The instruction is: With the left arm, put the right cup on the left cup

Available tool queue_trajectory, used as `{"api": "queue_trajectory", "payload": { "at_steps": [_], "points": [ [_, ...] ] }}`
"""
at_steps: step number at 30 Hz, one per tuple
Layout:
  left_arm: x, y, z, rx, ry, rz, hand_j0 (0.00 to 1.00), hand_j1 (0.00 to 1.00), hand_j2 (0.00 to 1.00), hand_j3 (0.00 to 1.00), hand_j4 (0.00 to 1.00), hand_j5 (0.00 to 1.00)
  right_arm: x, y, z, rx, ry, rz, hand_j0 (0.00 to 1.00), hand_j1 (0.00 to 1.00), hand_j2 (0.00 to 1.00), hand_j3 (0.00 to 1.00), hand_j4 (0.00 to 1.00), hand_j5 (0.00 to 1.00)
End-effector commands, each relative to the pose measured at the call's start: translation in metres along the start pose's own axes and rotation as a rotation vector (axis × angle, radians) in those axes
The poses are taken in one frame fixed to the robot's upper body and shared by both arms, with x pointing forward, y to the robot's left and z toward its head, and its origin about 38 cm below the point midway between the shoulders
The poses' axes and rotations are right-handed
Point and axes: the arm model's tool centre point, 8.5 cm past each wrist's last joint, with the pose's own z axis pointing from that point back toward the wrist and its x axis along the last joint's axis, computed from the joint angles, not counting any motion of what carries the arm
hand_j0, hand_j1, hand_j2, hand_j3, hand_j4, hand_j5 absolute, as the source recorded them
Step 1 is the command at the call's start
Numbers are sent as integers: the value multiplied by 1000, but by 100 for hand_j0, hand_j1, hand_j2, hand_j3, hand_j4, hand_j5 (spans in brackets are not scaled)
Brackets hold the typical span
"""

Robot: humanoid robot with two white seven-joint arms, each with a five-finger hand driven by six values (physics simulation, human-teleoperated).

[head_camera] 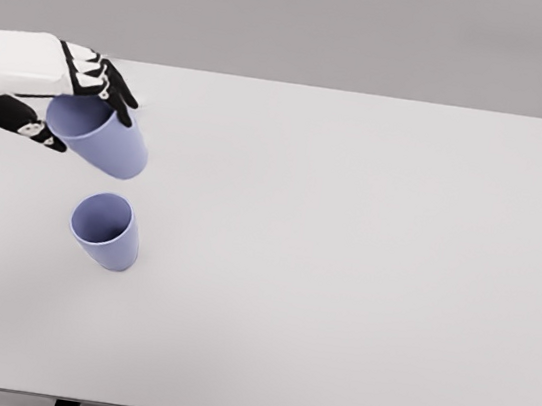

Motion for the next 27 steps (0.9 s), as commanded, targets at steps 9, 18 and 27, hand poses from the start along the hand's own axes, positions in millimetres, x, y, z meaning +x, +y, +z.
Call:
{"api": "queue_trajectory", "payload": {
  "at_steps": [9,18,27],
  "points": [
    [3,-9,22,-36,43,23,54,54,54,54,54,54,0,0,0,0,0,0,100,100,100,100,100,100],
    [0,-28,26,-68,57,64,54,54,54,54,54,54,0,0,0,0,0,0,100,100,100,100,100,100],
    [1,-35,15,-76,30,83,54,54,54,54,54,54,0,0,0,0,0,1,100,100,100,100,100,100]
  ]
}}
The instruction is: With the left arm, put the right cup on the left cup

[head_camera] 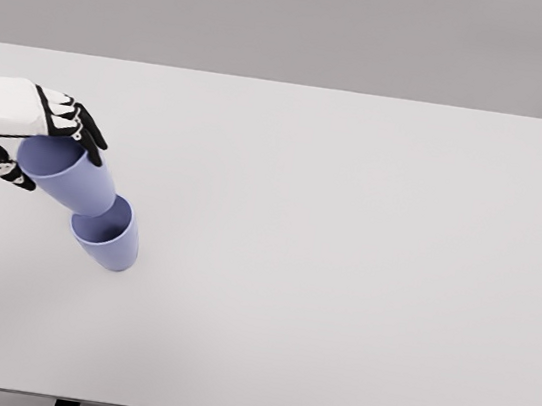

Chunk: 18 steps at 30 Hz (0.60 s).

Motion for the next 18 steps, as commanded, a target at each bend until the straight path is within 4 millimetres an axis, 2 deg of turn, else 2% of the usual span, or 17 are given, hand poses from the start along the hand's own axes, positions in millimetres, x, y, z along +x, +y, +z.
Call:
{"api": "queue_trajectory", "payload": {
  "at_steps": [1,18],
  "points": [
    [1,2,-3,8,-10,4,54,54,54,54,54,54,0,0,0,0,0,1,100,100,100,100,100,100],
    [0,-2,-2,2,-5,14,54,54,54,54,54,54,0,0,0,0,0,-1,100,100,100,100,100,100]
  ]
}}
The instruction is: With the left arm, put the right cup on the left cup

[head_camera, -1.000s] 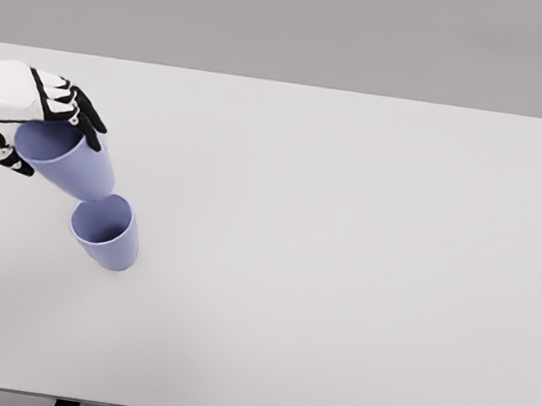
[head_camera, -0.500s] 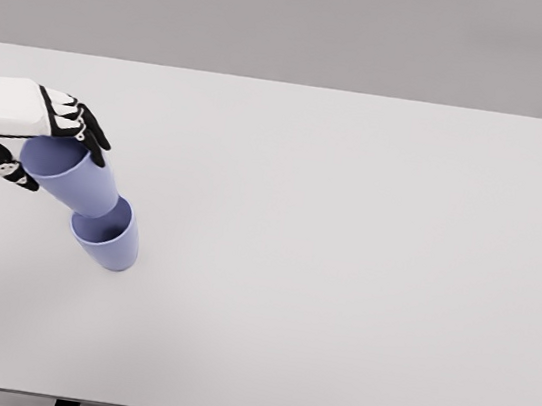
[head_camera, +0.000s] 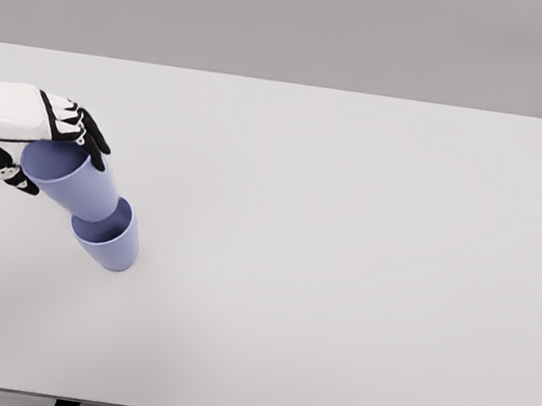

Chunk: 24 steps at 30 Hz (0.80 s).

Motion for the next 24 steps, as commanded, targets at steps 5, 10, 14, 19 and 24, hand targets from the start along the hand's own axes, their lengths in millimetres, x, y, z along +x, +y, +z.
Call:
{"api": "queue_trajectory", "payload": {
  "at_steps": [5,10,14,19,24],
  "points": [
    [0,1,0,5,-1,7,54,54,54,54,54,54,0,0,0,0,0,-1,100,100,100,100,100,100],
    [0,-6,-4,-5,-8,20,54,54,54,54,54,54,0,0,0,0,0,-1,100,100,100,100,100,100],
    [0,-6,-7,-7,-16,18,54,54,54,54,54,54,0,0,0,0,0,1,100,100,100,100,100,100],
    [-3,-8,-6,-9,-8,21,54,54,54,54,54,54,0,0,0,0,0,1,100,100,100,100,100,100],
    [-4,-10,-7,-12,-6,23,54,54,54,54,54,54,0,0,0,0,0,-1,100,100,100,100,100,100]
  ]
}}
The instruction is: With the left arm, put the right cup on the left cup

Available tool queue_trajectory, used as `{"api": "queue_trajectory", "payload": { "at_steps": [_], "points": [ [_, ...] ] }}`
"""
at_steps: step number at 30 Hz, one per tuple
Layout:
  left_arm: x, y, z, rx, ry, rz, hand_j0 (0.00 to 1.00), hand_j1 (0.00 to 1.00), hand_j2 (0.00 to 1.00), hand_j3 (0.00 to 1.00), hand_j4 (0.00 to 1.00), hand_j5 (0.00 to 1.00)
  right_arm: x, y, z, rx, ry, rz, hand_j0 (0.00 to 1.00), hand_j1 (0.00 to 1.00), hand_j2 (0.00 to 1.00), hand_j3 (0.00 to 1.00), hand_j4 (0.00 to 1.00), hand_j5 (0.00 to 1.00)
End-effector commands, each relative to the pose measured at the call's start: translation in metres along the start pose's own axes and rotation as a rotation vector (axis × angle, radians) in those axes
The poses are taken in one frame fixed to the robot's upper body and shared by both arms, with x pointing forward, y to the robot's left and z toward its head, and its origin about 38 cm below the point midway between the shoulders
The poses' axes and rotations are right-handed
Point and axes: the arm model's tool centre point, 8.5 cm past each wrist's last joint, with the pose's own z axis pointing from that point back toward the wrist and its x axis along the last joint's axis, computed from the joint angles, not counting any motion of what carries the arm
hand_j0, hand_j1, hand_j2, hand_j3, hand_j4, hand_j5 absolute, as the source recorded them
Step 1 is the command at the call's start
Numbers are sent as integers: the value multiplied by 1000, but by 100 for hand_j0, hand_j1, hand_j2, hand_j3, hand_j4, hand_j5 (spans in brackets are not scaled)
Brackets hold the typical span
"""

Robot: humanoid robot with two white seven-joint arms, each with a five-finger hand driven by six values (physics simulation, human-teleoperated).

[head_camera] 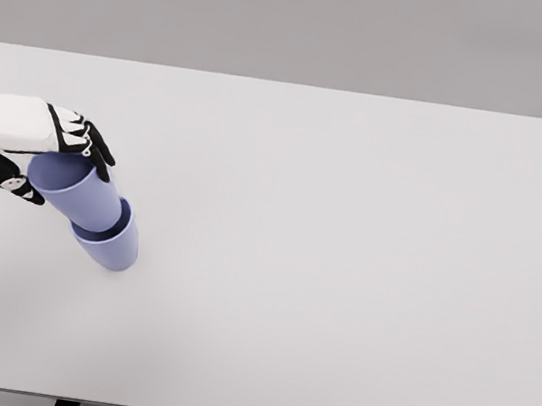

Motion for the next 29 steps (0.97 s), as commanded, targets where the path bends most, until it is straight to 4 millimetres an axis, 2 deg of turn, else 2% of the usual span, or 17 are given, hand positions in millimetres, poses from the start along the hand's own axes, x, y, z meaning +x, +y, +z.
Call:
{"api": "queue_trajectory", "payload": {
  "at_steps": [1,6,7,8,9,18,20,23,24,25,26,29],
  "points": [
    [-1,2,1,7,3,2,54,54,54,54,54,54,0,0,0,0,0,1,100,100,100,100,100,100],
    [0,1,0,6,1,3,54,54,54,54,54,54,0,0,0,0,0,1,100,100,100,100,100,100],
    [0,1,0,9,1,3,60,60,60,60,60,60,0,0,0,0,0,1,100,100,100,100,100,100],
    [0,2,-1,11,-2,2,87,87,87,87,87,87,0,0,0,0,0,1,100,100,100,100,100,100],
    [0,2,0,14,0,2,100,100,100,100,100,100,0,0,0,0,0,0,100,100,100,100,100,100],
    [1,2,1,21,-2,8,100,100,100,100,100,100,0,0,0,0,0,1,100,100,100,100,100,100],
    [3,13,6,47,0,-4,100,100,100,100,100,100,0,0,0,0,0,1,100,100,100,100,100,100],
    [12,51,12,124,-18,-59,100,100,100,100,100,100,0,0,0,0,0,0,100,100,100,100,100,100],
    [18,64,1,146,-61,-82,100,100,100,100,100,100,0,0,0,0,0,0,100,100,100,100,100,100],
    [25,69,-21,158,-129,-82,100,100,100,100,100,100,0,0,0,0,0,0,100,100,100,100,100,100],
    [31,71,-38,160,-182,-81,100,100,100,100,100,100,0,0,0,0,0,1,100,100,100,100,100,100],
    [44,76,-68,164,-275,-83,100,100,100,100,100,100,0,0,0,0,0,0,100,100,100,100,100,100]
  ]
}}
